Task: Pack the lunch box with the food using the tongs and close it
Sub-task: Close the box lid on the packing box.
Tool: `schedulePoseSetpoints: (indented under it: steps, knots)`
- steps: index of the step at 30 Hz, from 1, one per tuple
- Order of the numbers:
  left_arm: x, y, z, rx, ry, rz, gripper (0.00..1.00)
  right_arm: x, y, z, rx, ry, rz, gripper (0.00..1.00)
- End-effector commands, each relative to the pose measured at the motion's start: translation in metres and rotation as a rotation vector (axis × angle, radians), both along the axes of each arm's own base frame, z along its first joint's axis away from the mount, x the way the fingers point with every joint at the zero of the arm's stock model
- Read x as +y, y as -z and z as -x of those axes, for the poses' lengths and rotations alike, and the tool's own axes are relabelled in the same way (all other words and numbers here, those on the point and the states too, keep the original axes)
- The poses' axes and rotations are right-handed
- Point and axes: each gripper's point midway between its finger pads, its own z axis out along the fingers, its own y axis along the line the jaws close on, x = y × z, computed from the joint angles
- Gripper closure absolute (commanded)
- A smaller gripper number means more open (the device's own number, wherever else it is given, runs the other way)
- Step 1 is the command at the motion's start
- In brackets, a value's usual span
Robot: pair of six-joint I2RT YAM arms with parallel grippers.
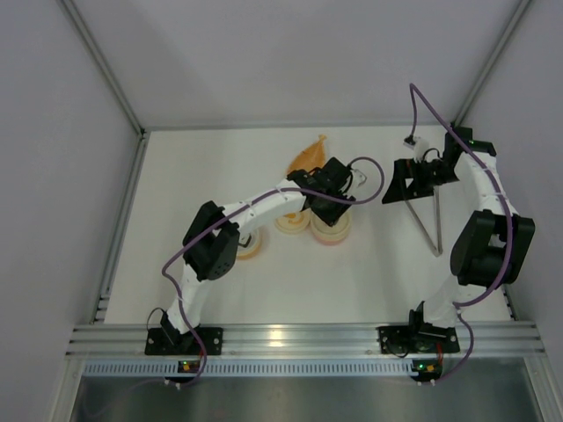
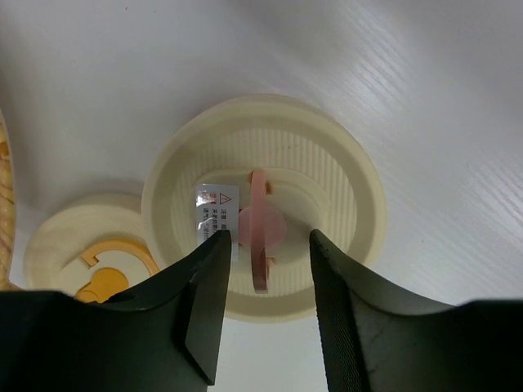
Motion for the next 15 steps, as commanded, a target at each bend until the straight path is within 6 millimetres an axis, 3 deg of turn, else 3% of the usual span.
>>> schedulePoseSetpoints:
  steps: [1, 8, 15]
  knots:
    - [-0.014, -0.017, 0.001, -0.041, 0.032, 0.049, 0.51, 0.001, -0.004, -0.009, -0.066, -0.018, -0.020, 0.01]
    - [-0.018, -0.019, 0.001, -0.046, 0.040, 0.055, 0.39, 0.003, -0.001, -0.007, -0.059, -0.022, -0.028, 0.01]
    - [-0.022, -0.007, 0.000, -0.042, 0.040, 0.034, 0.28, 0.002, 0.001, -0.006, -0.055, -0.024, -0.025, 0.01]
